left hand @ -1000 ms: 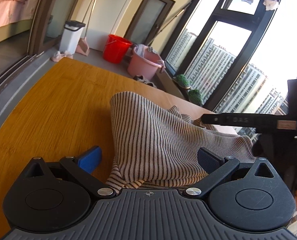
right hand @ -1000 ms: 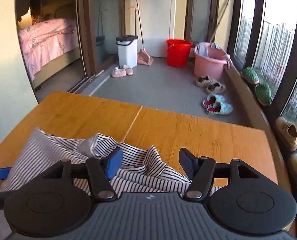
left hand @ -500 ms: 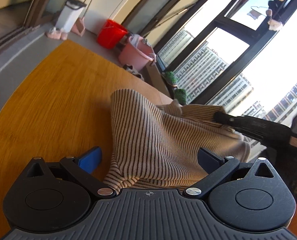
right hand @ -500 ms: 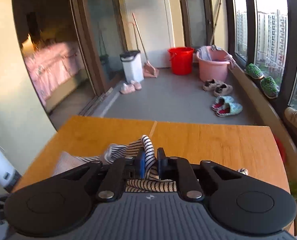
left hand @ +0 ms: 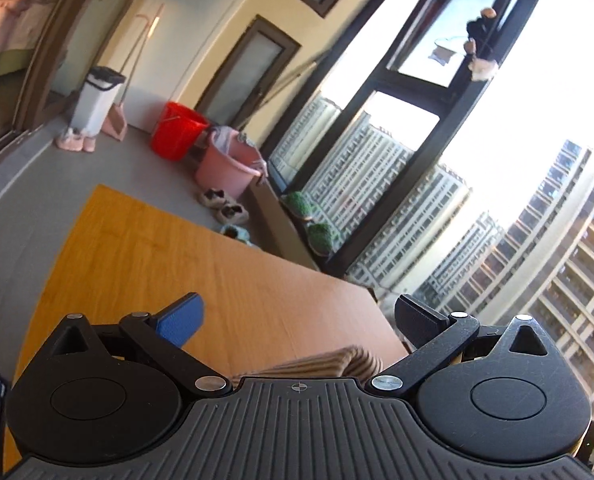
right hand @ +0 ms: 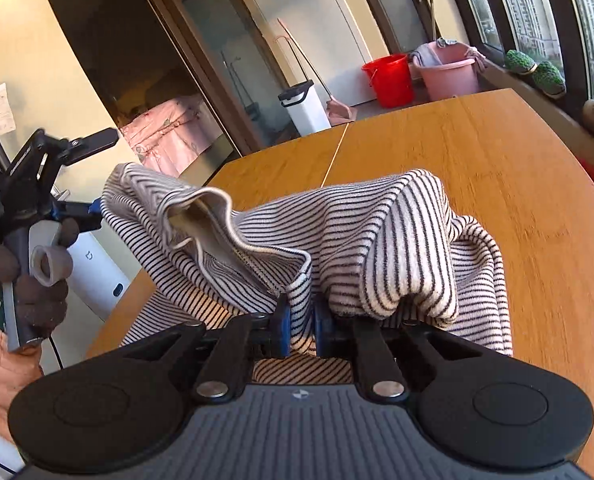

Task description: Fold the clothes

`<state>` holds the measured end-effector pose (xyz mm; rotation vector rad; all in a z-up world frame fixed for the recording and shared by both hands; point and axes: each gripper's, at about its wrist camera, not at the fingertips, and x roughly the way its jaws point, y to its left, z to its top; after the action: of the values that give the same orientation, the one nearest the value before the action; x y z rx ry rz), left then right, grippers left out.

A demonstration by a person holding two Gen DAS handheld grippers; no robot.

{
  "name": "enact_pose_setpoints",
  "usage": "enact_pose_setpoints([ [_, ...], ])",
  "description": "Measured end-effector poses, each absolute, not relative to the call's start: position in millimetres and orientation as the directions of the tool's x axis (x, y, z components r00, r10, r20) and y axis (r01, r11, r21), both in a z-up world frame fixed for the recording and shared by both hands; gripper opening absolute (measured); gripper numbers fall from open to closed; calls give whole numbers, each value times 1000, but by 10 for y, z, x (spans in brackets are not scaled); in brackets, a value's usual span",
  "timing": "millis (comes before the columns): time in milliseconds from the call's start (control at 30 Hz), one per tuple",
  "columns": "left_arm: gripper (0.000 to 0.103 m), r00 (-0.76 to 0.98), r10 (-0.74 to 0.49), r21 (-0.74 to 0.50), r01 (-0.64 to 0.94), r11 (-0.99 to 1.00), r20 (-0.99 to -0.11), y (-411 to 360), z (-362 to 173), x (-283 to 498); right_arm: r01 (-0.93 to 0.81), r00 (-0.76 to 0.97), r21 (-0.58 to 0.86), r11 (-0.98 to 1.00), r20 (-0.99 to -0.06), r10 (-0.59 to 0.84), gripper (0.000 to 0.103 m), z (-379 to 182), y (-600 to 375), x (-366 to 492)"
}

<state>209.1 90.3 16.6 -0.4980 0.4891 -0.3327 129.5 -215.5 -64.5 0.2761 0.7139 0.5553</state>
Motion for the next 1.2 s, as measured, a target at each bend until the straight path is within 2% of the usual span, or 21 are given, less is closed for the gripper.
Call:
enact_pose_setpoints([
  [133,103,797,-450,-509,214,834,-403,675,97,2087,-429,625,381,819,-530,573,11,-597,-2099,1131],
  [267,103,784,-404,-402,217,890,-471,574,19,1997,-469,613,331,819,-545,572,11,-577,-2041,1004],
  [333,103,770,-374,-373,191,908,-517,591,-62,1986,-457,624,338,823,-537,568,11,-541,-2108,982],
  [400,103,755,-342,-342,166,925,-560,608,-142,1975,-397,658,410,821,-496,566,15,-470,-2312,954],
  [500,103,739,-351,-343,171,923,-575,647,-218,1928,-301,697,511,805,-458,552,23,-401,-2599,951],
  [567,103,733,-353,-328,185,926,-581,633,-256,1878,-228,708,571,789,-459,537,36,-400,-2770,994],
  [600,103,732,-352,-326,186,927,-583,635,-269,1851,-194,712,597,779,-461,530,39,-402,-2847,1015],
  [767,103,728,-351,-333,177,926,-589,721,-296,1724,-131,654,629,766,-526,543,66,-574,-2785,1092],
  [933,102,768,-329,-327,164,931,-550,871,-118,1595,-92,622,629,772,-569,538,66,-738,-2688,1181],
  [1067,102,829,-336,-359,178,916,-447,829,74,1586,-107,632,607,788,-570,525,62,-782,-2660,1212],
  [1200,102,852,-379,-383,236,893,-360,695,177,1591,-182,648,495,850,-589,482,61,-751,-2500,1137],
])
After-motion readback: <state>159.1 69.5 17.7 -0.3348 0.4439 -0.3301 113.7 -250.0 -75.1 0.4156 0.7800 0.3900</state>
